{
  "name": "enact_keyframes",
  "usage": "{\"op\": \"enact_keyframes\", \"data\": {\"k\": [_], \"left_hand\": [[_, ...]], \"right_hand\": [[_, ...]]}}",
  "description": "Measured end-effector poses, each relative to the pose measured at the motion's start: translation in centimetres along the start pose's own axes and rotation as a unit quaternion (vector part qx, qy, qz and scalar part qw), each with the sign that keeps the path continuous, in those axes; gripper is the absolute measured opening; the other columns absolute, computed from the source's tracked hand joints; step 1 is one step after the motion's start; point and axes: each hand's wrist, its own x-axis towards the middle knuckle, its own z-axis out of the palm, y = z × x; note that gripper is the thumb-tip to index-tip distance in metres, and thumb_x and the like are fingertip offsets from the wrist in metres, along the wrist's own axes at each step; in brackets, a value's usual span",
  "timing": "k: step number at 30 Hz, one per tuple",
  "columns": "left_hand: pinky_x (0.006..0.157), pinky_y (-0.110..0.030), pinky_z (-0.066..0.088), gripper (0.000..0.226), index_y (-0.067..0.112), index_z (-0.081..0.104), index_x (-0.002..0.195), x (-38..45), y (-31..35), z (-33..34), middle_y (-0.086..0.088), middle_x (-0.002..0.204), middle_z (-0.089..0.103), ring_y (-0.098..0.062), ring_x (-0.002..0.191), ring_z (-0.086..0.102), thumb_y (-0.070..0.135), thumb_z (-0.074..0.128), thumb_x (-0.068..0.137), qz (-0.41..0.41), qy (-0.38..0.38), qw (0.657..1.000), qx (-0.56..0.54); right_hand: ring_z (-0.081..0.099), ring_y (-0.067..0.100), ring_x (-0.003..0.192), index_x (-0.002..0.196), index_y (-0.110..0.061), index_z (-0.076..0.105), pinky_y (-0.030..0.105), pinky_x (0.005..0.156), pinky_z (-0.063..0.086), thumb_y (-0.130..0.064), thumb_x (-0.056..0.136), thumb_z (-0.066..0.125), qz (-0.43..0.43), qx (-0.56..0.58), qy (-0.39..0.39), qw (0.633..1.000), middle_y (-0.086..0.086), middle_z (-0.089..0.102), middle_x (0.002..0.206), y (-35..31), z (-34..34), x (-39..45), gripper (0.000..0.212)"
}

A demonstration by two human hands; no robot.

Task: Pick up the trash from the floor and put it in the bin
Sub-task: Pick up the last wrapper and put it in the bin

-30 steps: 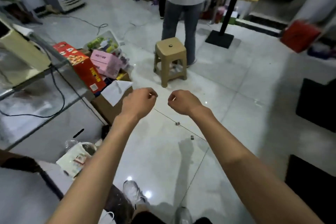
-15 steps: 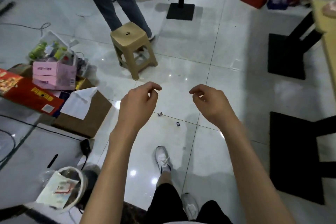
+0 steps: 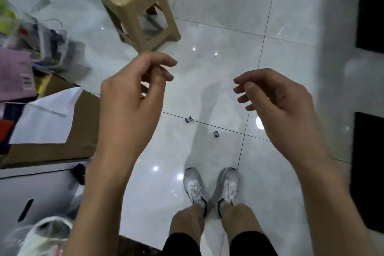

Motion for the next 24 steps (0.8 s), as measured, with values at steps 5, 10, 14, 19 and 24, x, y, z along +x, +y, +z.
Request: {"op": "enact_keyframes", "data": {"k": [5, 10, 14, 19, 24], "left_hand": [[0.07, -0.037, 0.052, 0.033, 0.027, 0.067, 0.095, 0.0, -14.7, 11.2, 0.005, 0.081, 0.069, -0.016, 0.082, 0.067, 0.003, 0.045, 0.096, -0.012, 0.045, 0.996, -0.082], [0.068, -0.034, 0.048, 0.031, 0.024, 0.067, 0.093, -0.1, -30.7, 23.7, 0.002, 0.081, 0.068, -0.02, 0.077, 0.064, 0.002, 0.046, 0.096, -0.018, 0.062, 0.992, -0.11], [0.069, -0.035, 0.05, 0.024, 0.027, 0.065, 0.099, -1.0, -41.5, 32.5, 0.004, 0.082, 0.069, -0.018, 0.078, 0.065, 0.01, 0.047, 0.095, -0.037, 0.057, 0.992, -0.11], [0.069, -0.026, 0.05, 0.026, 0.03, 0.062, 0.101, -1.4, -51.0, 40.3, 0.007, 0.086, 0.069, -0.016, 0.08, 0.066, 0.007, 0.051, 0.096, -0.061, 0.025, 0.992, -0.108], [0.064, -0.024, 0.047, 0.023, 0.025, 0.062, 0.103, -1.4, -57.2, 45.4, 0.01, 0.087, 0.068, -0.011, 0.076, 0.065, 0.006, 0.053, 0.093, -0.071, -0.005, 0.994, -0.088]], "right_hand": [[0.067, 0.023, 0.075, 0.099, -0.012, 0.069, 0.033, 0.068, 0.055, -0.004, 0.098, 0.05, -0.033, 0.092, 0.015, 0.995, 0.004, 0.07, 0.083, 16.1, 6.2, 5.5, 0.02], [0.065, 0.024, 0.073, 0.096, -0.014, 0.069, 0.031, 0.066, 0.053, 0.0, 0.097, 0.052, -0.045, 0.11, 0.001, 0.993, 0.006, 0.07, 0.082, 34.7, 11.3, 10.3, 0.022], [0.067, 0.019, 0.08, 0.095, -0.026, 0.071, 0.039, 0.071, 0.055, -0.012, 0.092, 0.063, -0.01, 0.057, -0.036, 0.998, 0.0, 0.071, 0.088, 48.2, 14.9, 12.5, 0.016], [0.065, 0.005, 0.086, 0.095, -0.031, 0.07, 0.02, 0.071, 0.052, -0.015, 0.088, 0.069, 0.044, 0.012, -0.058, 0.997, -0.011, 0.07, 0.091, 60.8, 18.6, 13.4, 0.018], [0.064, 0.007, 0.087, 0.098, -0.033, 0.067, 0.024, 0.062, 0.055, -0.013, 0.085, 0.07, 0.068, -0.012, -0.088, 0.994, -0.012, 0.067, 0.1, 67.6, 20.6, 13.5, 0.024]]}}
